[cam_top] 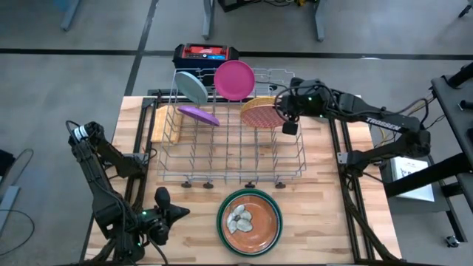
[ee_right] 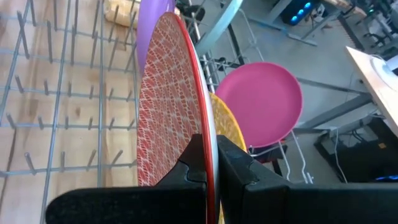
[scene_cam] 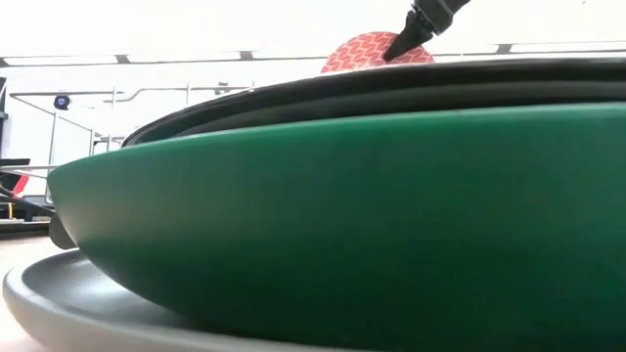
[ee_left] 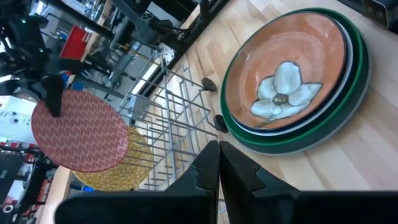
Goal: Sort dishes
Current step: Put the red plate into the dishwasher rack
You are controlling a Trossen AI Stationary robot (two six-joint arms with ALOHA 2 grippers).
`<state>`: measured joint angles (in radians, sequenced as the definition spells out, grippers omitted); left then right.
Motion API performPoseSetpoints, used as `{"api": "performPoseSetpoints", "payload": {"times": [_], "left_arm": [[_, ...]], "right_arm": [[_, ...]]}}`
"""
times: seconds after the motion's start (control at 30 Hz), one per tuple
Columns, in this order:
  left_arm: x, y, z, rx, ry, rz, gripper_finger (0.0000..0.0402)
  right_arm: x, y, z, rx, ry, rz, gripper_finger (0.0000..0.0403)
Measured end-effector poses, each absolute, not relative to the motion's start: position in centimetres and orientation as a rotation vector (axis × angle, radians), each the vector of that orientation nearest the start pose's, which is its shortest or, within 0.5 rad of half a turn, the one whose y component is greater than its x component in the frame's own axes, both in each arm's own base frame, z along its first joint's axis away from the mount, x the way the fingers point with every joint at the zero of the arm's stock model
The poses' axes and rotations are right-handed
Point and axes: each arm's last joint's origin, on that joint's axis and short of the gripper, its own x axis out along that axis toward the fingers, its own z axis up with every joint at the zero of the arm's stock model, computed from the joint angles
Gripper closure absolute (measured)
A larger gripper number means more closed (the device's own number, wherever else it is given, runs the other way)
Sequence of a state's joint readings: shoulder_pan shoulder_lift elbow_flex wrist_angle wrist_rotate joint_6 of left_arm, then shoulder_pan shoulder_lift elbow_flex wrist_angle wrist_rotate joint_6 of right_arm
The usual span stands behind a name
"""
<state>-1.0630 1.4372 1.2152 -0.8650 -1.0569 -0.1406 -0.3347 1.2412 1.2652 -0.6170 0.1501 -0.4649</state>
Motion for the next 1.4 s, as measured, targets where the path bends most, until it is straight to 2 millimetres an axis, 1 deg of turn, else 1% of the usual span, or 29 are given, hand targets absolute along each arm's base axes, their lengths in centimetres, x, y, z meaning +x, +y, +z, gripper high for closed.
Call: {"api": "performPoseSetpoints", "payload": {"times": [0.17,0.63,0.93,1.1,1.4], "left_arm": [[15.6,-22.8,29.7,0.813,0.525,0.032,0.0401],[15.6,-22.8,29.7,0.814,0.525,0.033,0.0401],[15.6,-22.8,29.7,0.812,0.525,0.034,0.0401],[15.6,-22.8,29.7,0.811,0.525,0.034,0.0401],[15.6,-22.8,29.7,0.811,0.525,0.035,0.0401]], "right_arm": [[24.9,-9.1,35.8,-0.391,0.718,-0.313,0.0403],[27.1,-9.8,32.8,-0.368,0.827,-0.268,0.0403],[28.3,-10.3,31.2,-0.359,0.884,-0.253,0.0403],[28.6,-10.4,30.7,-0.356,0.903,-0.251,0.0403],[28.6,-10.4,30.7,-0.342,0.904,-0.259,0.0403]]}}
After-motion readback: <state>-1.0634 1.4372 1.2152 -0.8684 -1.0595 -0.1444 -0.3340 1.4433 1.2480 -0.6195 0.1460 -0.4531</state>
